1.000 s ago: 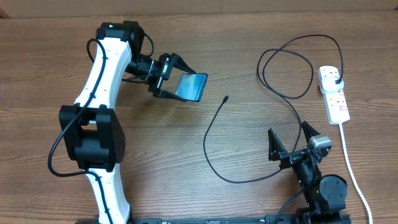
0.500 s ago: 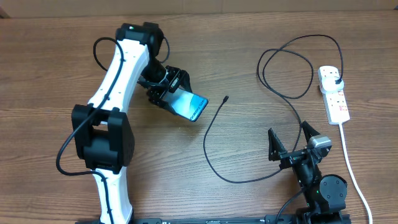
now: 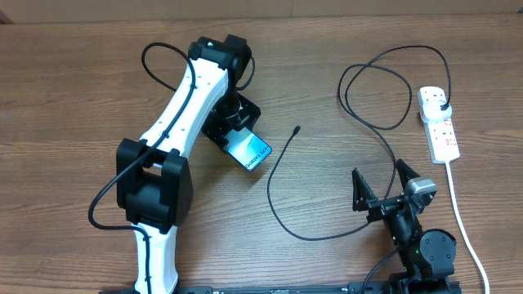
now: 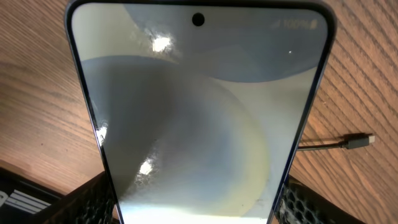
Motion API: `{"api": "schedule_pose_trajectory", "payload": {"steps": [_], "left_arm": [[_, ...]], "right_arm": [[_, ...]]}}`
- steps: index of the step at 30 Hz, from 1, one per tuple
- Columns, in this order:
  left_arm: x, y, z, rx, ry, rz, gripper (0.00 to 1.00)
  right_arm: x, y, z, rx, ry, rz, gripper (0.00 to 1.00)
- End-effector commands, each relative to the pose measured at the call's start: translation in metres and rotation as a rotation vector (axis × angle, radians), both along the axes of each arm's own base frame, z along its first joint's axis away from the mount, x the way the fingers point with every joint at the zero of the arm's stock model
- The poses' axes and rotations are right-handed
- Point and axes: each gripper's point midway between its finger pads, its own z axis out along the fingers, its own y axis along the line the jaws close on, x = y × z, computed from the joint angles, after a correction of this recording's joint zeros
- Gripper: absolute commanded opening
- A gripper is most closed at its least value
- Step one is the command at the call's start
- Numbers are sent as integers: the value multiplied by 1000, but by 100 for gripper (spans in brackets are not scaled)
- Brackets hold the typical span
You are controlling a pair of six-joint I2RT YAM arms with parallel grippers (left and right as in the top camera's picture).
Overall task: Plug charger to phone and switch on socket
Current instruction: 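Move the phone toward center while right gripper reaches toward it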
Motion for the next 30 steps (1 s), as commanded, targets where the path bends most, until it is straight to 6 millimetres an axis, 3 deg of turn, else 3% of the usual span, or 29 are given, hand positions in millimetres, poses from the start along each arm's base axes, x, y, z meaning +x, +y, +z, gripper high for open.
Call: {"api": "schedule_pose_trajectory", "payload": {"steps": [1, 8, 18, 25, 30], "left_arm": [[10, 3, 5, 30, -49, 3, 75], [16, 2, 5, 20, -75, 0, 75], [22, 0, 5, 10, -95, 1, 74], [20, -11, 6, -49, -81, 11, 74], [21, -18, 7, -83, -78, 48, 74]], "right_arm": [[-1, 5, -1, 176, 44, 23, 100], [-11, 26, 10, 278, 89, 153, 100], [-17, 42, 61, 371, 218, 241, 100], [-7, 48, 95, 367, 424, 235, 100], [2, 56, 107, 318, 587, 256, 100]]}}
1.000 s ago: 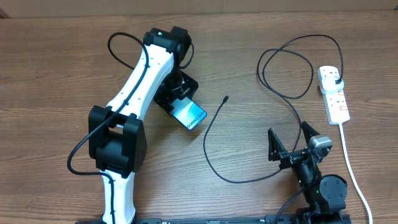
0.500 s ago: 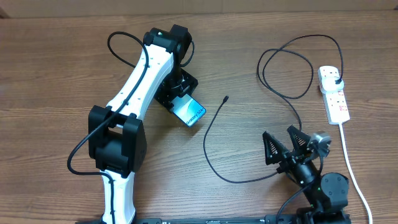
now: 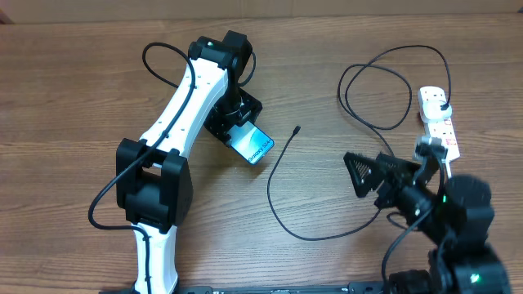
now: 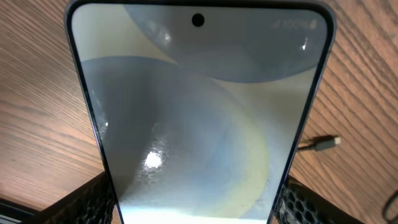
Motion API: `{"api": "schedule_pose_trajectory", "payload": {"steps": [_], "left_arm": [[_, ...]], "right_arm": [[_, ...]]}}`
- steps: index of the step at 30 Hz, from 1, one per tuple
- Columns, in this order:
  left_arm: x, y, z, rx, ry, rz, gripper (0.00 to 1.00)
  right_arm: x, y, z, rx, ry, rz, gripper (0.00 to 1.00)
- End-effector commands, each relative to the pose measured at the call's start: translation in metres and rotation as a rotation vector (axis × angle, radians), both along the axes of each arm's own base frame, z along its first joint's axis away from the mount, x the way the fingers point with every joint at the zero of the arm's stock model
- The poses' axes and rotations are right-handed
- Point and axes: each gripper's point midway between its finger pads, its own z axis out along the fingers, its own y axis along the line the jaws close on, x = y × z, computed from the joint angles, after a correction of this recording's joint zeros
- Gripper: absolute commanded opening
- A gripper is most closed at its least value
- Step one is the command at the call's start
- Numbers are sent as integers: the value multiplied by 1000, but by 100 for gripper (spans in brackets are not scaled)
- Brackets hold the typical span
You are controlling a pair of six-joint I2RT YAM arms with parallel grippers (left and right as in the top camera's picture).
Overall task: Plug charger to phone and switch on socket
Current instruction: 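Move the phone toward center while right gripper reaches toward it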
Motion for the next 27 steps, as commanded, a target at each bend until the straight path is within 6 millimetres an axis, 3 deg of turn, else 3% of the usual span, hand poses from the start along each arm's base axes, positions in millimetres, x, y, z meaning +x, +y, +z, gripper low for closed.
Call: {"api": "schedule_pose_trajectory", "payload": {"steps": [1, 5, 12, 16, 19, 27], "left_arm": [[4, -9, 9, -55, -2, 56, 74], [5, -17, 11, -100, 10, 88, 74], [7, -41, 19, -238, 26, 106, 74], [5, -47, 21, -269, 44, 121, 74], [4, -50, 23, -285, 61, 153, 75], [3, -58, 27, -331, 96, 202, 75]], "right_arm": [[6, 12, 22, -31, 26, 97, 100], [16, 17, 15, -37, 141, 127, 100], [53, 22, -31, 30, 358, 72, 100], [66, 32, -55, 66, 450, 105, 87], [80, 38, -75, 124, 545, 70, 83], [96, 82, -94, 168, 586, 103, 71]]}}
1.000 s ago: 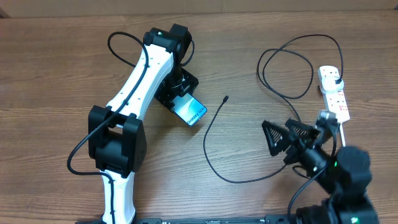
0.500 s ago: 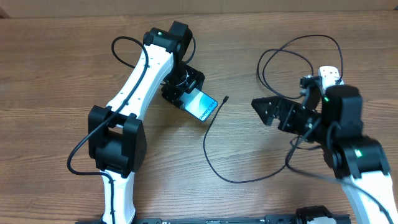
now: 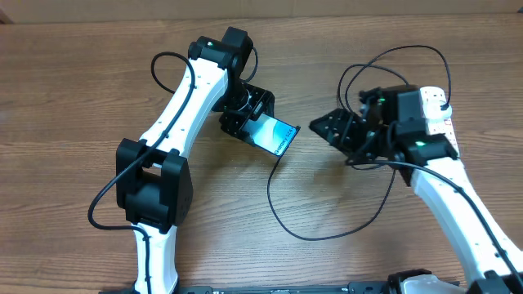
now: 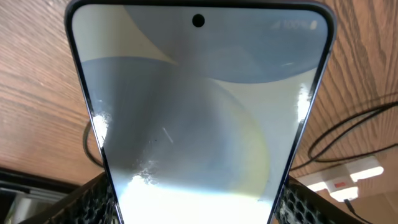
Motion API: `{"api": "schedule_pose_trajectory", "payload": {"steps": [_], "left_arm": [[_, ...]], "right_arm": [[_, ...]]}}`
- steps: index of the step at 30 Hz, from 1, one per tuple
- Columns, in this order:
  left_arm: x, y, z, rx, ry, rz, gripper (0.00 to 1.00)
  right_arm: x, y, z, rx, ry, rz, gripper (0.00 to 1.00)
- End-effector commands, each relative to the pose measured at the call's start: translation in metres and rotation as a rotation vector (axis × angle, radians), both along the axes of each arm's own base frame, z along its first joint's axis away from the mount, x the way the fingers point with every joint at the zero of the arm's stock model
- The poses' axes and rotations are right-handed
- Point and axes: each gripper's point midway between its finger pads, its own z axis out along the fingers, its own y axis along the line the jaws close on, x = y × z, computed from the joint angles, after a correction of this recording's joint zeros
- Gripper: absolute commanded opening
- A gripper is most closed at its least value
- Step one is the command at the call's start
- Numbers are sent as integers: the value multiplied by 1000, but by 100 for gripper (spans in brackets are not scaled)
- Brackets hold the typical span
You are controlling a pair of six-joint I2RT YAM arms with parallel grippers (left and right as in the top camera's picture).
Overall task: Plug charger to phone and switch on socket
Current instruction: 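Move the phone toward center while right gripper reaches toward it, then grasp the phone's edge with the right gripper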
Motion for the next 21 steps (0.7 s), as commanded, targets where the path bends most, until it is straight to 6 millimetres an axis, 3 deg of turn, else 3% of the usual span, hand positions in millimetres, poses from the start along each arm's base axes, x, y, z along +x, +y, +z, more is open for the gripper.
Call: {"api": "schedule_pose_trajectory", "payload": {"steps": [1, 8, 13, 21], "left_arm": [[2, -11, 13, -71, 21, 44, 75], [2, -17, 18, -121, 33, 45, 74], [1, -20, 20, -139, 43, 49, 74], [-1, -23, 22, -159, 52, 48, 75]], "right_arm": [[6, 25, 3, 43, 23, -14, 70], [12, 59, -12, 57, 64, -48, 56], [15, 76, -16, 68, 53, -40, 52], [20, 80, -26, 46, 45, -51, 37]]}}
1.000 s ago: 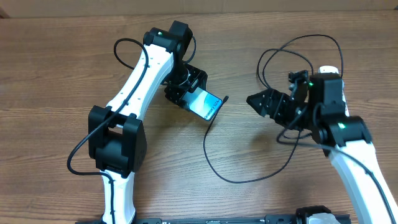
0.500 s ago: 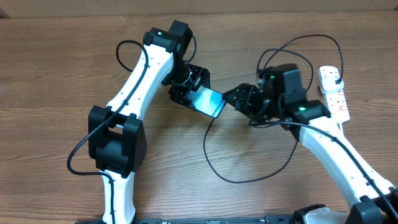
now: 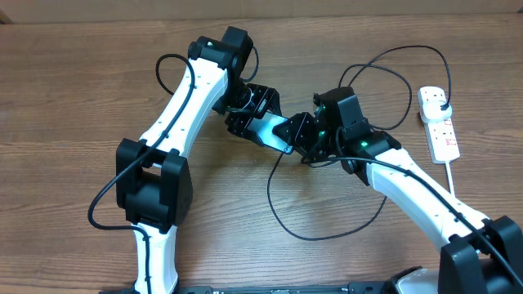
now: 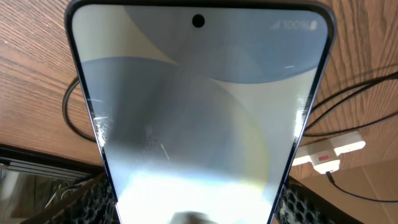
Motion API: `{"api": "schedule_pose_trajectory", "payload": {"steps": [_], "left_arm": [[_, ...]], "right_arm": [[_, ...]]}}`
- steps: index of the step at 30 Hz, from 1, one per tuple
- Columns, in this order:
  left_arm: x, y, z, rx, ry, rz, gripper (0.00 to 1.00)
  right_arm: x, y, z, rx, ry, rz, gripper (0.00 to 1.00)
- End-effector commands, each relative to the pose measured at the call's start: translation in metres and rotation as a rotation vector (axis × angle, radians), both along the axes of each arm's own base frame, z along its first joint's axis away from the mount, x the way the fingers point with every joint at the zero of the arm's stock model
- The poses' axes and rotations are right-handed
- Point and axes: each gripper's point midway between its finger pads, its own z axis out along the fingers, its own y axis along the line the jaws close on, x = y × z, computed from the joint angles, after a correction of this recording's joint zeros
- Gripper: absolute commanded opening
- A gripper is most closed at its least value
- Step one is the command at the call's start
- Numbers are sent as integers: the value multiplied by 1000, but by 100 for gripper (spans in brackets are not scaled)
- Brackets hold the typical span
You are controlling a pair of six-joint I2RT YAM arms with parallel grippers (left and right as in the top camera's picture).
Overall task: Plug charger to phone and switch on socket
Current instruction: 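Grasp the phone's edge with the right gripper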
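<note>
My left gripper (image 3: 257,121) is shut on the phone (image 3: 274,132) and holds it off the table, its free end pointing right. In the left wrist view the lit phone screen (image 4: 199,112) fills the frame between the black fingers (image 4: 93,199). My right gripper (image 3: 299,137) stands open right at the phone's free end. The black charger cable (image 3: 282,220) loops over the table and rises to that gripper; its plug tip is hidden under it. The white socket strip (image 3: 439,124) lies at the far right with the charger's plug in it.
The cable's far loops (image 3: 384,90) lie between my right arm and the socket strip. The strip (image 4: 329,152) and stretches of cable (image 4: 364,87) show behind the phone in the left wrist view. Bare wood table (image 3: 65,98) lies all round.
My right gripper has moved left from near the cable loops to the phone's free end, over the plug tip. The phone has turned slightly more to the right.
The left gripper held the phone tilted near the table with the plug tip lying to its right, and the right arm was folded at the front edge. The right arm then rose and reached in. The phone was lifted and turned right; now the right gripper meets it.
</note>
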Motion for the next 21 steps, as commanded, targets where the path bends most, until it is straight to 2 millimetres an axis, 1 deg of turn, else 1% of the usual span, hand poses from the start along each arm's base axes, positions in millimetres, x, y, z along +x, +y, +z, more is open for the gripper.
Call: {"api": "schedule_pose_trajectory", "payload": {"steps": [1, 15, 21], "left_arm": [[4, -5, 11, -46, -1, 17, 75], [3, -7, 13, -60, 5, 17, 75], [3, -9, 14, -74, 7, 16, 75]], "right_arm": [[9, 1, 4, -6, -25, -22, 35], [12, 4, 8, 2, -47, -19, 26], [9, 8, 8, 3, -46, -8, 25]]}}
